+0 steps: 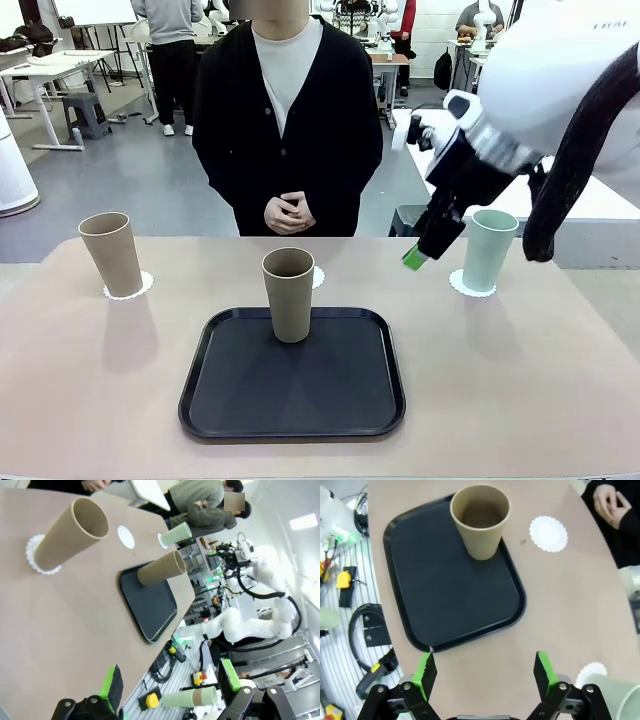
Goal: Place coasters on the table and set cups on them.
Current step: Take one Reusable plastic cup from the Flat Tray and place it on a coaster set by the human.
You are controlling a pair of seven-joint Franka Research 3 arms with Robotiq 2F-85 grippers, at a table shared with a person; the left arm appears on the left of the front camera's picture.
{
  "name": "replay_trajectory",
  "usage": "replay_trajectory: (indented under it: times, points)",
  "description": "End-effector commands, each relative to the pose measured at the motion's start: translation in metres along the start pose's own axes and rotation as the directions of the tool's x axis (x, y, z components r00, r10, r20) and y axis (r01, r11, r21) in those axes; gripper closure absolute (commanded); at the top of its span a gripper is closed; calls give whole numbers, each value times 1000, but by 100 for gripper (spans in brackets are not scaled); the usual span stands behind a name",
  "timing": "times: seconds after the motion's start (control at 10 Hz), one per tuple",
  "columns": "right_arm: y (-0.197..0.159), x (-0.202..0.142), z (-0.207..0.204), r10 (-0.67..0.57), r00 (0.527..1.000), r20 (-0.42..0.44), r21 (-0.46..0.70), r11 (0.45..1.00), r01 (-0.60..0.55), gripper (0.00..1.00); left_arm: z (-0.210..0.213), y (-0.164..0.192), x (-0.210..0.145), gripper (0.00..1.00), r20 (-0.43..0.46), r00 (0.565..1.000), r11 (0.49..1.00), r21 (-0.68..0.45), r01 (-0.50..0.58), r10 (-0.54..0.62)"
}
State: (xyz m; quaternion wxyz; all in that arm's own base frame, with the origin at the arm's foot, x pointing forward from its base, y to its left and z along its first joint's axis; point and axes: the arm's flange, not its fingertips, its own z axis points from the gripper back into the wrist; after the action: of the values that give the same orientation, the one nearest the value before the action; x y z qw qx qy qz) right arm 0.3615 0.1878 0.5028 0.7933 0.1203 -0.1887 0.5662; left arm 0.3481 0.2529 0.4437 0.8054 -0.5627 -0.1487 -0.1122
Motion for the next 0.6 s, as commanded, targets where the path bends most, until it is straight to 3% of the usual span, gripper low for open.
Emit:
replay_trajectory:
  times: [0.0, 0.2, 0.3, 0.5]
  points:
    - [-8, -7, -8, 16, 996, 82, 51, 998, -21, 0, 2, -2, 0, 0, 5, 1000, 1000, 0, 5, -5]
    - [-21, -12, -17, -12, 995, 99, 102, 995, 2, 0, 2, -2, 0, 0, 5, 1000, 1000, 0, 5, -5]
    - [-4, -6, -12, -1, 999, 32, 42, 999, -1, 0, 2, -2, 0, 0, 5, 1000, 1000, 0, 5, -5]
    - [-4, -6, -12, -1, 999, 32, 42, 999, -1, 0, 2, -2, 0, 0, 5, 1000, 1000, 0, 5, -5]
